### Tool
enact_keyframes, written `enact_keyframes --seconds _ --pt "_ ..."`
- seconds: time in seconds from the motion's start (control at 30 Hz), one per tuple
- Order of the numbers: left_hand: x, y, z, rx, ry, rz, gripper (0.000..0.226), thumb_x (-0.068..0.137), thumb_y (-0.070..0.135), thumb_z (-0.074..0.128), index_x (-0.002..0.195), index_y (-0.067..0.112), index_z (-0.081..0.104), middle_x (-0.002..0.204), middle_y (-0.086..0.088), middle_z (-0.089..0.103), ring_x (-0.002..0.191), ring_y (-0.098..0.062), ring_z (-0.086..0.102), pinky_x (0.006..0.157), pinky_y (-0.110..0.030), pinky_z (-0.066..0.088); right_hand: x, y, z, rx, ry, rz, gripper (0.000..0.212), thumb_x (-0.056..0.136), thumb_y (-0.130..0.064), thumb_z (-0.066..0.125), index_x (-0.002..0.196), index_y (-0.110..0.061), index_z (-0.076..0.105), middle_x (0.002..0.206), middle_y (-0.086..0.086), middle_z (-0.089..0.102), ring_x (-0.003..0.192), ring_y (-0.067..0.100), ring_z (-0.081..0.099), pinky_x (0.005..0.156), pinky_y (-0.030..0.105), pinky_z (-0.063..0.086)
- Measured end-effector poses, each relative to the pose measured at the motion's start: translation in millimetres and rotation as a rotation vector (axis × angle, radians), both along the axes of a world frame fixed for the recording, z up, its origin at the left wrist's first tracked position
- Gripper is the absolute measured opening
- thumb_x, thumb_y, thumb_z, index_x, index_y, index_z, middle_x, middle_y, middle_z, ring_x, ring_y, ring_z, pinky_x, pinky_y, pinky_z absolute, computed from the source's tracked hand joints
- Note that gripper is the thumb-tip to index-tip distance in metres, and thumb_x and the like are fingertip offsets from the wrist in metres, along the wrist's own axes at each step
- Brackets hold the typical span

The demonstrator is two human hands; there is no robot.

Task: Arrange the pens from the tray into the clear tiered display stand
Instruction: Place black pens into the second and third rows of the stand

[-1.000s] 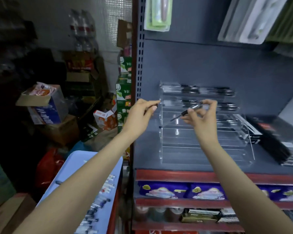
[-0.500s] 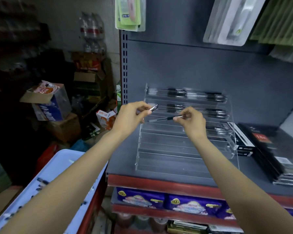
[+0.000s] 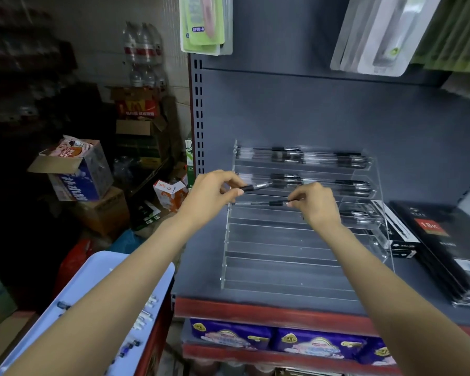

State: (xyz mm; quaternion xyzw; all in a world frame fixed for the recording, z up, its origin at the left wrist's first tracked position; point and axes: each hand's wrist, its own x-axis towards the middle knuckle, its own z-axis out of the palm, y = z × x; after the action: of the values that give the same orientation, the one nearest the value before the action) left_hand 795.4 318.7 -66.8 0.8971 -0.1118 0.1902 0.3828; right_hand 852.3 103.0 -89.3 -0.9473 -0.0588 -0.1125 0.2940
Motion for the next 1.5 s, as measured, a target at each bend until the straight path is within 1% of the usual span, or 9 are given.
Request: enact_keyframes --seconds 0.1,0.23,0.37,0.57,0.8,0.93,1.07,1.23,1.5 --pt "2.8 0.4 -1.1 0.05 -0.001 -0.018 0.012 0.085 0.016 0.066 0.096 0.017 0.071 0.088 0.005 0.062 0.073 -0.009 0.064 0.074 -0.016 0.049 2.3 1.3 -1.4 0.002 0.018 0.019 0.004 0.081 -0.007 0.071 0.082 -0.011 0.073 0.087 0.01 0.072 0.072 0.022 0.062 0.078 0.034 0.054" --pt "5.1 -5.7 -2.8 0.041 0.015 -0.068 0.016 0.086 0.01 0.064 0.1 0.014 0.071 0.086 0.009 0.057 0.072 0.002 0.058 0.069 0.001 0.04 0.2 1.8 -1.0 0.002 0.046 0.064 0.009 0.082 -0.006 0.069 0.09 -0.005 0.073 0.093 0.009 0.071 0.087 0.018 0.064 0.077 0.018 0.045" --pt "8.5 -10.1 -5.9 0.058 0.02 -0.105 0.022 0.087 0.005 0.061 0.106 0.014 0.07 0.09 0.008 0.057 0.074 0.008 0.053 0.072 0.006 0.036 -12.6 -4.0 6.5 0.301 0.016 0.149 0.015 0.086 -0.01 0.065 0.1 -0.011 0.071 0.093 -0.003 0.069 0.081 0.007 0.063 0.065 0.003 0.048" --pt "12.9 -23.5 -3.1 0.067 -0.006 -0.142 0.018 0.087 0.011 0.064 0.102 0.018 0.071 0.093 0.007 0.061 0.082 0.0 0.058 0.08 -0.004 0.043 -27.8 -7.0 12.0 0.664 0.035 0.294 0.012 0.084 -0.001 0.064 0.093 -0.006 0.07 0.082 0.0 0.069 0.067 0.0 0.067 0.071 0.013 0.053" --pt "15.2 -5.2 -18.3 0.032 0.066 0.225 0.058 0.086 0.02 0.066 0.138 0.012 0.041 0.132 -0.008 0.047 0.123 -0.021 0.046 0.105 -0.032 0.037 -15.5 -30.3 0.0 0.477 -0.02 0.035 0.008 0.081 -0.008 0.07 0.087 -0.013 0.074 0.083 -0.002 0.07 0.078 0.008 0.064 0.08 0.017 0.046" --pt "18.7 1.0 -25.9 -0.026 0.229 0.189 0.049 0.086 0.02 0.066 0.131 0.005 0.051 0.126 -0.009 0.06 0.113 -0.019 0.058 0.094 -0.025 0.042 -13.2 -20.9 0.0 0.315 -0.007 0.054 0.007 0.081 -0.012 0.072 0.087 -0.01 0.074 0.079 -0.001 0.068 0.074 0.009 0.062 0.063 0.001 0.043" --pt "18.6 3.3 -29.2 -0.101 0.209 0.198 0.039 0.083 0.021 0.069 0.119 0.006 0.062 0.116 -0.008 0.067 0.107 -0.015 0.062 0.092 -0.022 0.044 -5.8 -12.1 -2.1 0.174 0.008 0.072 0.004 0.079 -0.009 0.073 0.082 -0.007 0.074 0.081 0.005 0.07 0.073 0.014 0.062 0.07 0.014 0.047" --pt "15.7 0.7 -35.1 -0.189 0.163 0.238 0.034 0.081 0.02 0.072 0.111 0.006 0.067 0.106 -0.009 0.07 0.097 -0.015 0.065 0.094 -0.026 0.048 0.4 -11.5 2.6 0.092 0.071 0.078 0.004 0.078 -0.01 0.074 0.08 -0.006 0.075 0.076 0.003 0.066 0.068 0.014 0.06 0.053 0.001 0.042" --pt "6.3 -0.7 -36.2 -0.223 0.169 0.209 0.033 0.082 0.015 0.07 0.114 0.008 0.065 0.105 -0.003 0.069 0.093 -0.009 0.061 0.089 -0.02 0.045 2.4 -5.7 3.4 0.098 0.123 0.097 0.013 0.081 -0.002 0.068 0.093 -0.005 0.072 0.09 0.011 0.072 0.071 0.01 0.059 0.06 0.006 0.045"
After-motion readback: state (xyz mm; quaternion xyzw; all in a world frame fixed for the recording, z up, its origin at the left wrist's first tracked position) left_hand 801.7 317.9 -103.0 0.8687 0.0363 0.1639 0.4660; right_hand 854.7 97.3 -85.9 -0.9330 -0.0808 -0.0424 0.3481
